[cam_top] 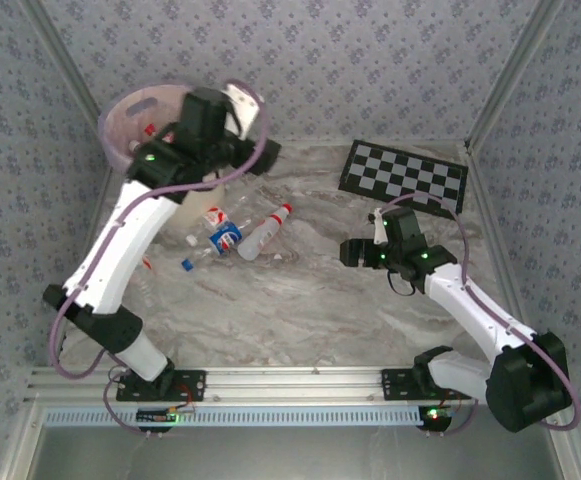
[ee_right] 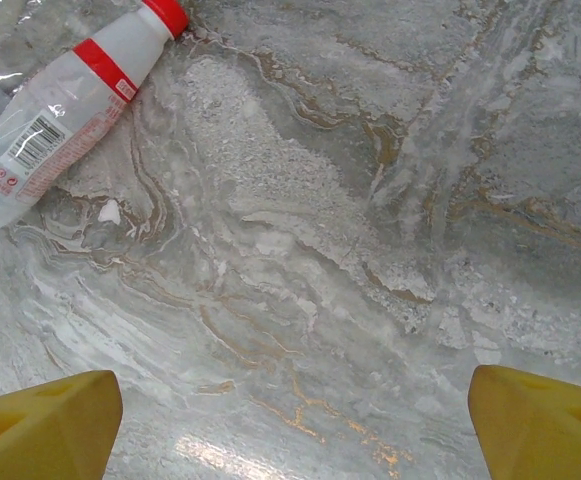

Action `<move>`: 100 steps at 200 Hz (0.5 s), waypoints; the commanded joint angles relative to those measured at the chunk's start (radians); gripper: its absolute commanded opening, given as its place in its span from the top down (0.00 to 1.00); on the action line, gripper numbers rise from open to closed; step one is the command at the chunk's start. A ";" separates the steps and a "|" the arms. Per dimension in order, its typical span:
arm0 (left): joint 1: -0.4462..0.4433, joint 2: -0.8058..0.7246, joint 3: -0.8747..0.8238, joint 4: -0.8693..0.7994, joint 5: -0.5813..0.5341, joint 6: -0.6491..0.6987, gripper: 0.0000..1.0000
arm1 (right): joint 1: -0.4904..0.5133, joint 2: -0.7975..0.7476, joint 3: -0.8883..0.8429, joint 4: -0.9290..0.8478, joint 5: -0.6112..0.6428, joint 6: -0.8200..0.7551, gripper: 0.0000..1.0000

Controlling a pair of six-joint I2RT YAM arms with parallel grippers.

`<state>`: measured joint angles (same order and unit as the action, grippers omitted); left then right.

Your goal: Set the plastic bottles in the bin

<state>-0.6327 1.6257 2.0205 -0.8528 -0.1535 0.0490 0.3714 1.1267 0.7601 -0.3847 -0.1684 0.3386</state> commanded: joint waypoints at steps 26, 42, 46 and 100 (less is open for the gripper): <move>-0.023 0.162 -0.249 0.041 0.048 -0.123 0.01 | -0.018 -0.054 -0.028 -0.007 0.020 0.034 0.08; -0.012 0.199 -0.366 0.128 0.028 -0.173 0.00 | -0.024 -0.060 -0.037 -0.006 0.020 0.036 0.07; -0.010 0.206 -0.393 0.156 0.029 -0.184 0.00 | -0.026 -0.062 -0.039 -0.007 0.019 0.037 0.07; -0.007 0.312 -0.471 0.272 -0.018 -0.206 0.00 | -0.041 -0.059 -0.043 -0.012 0.001 0.024 0.06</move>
<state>-0.6415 1.9293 1.5269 -0.6724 -0.1482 -0.1337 0.3393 1.0763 0.7300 -0.3859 -0.1619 0.3595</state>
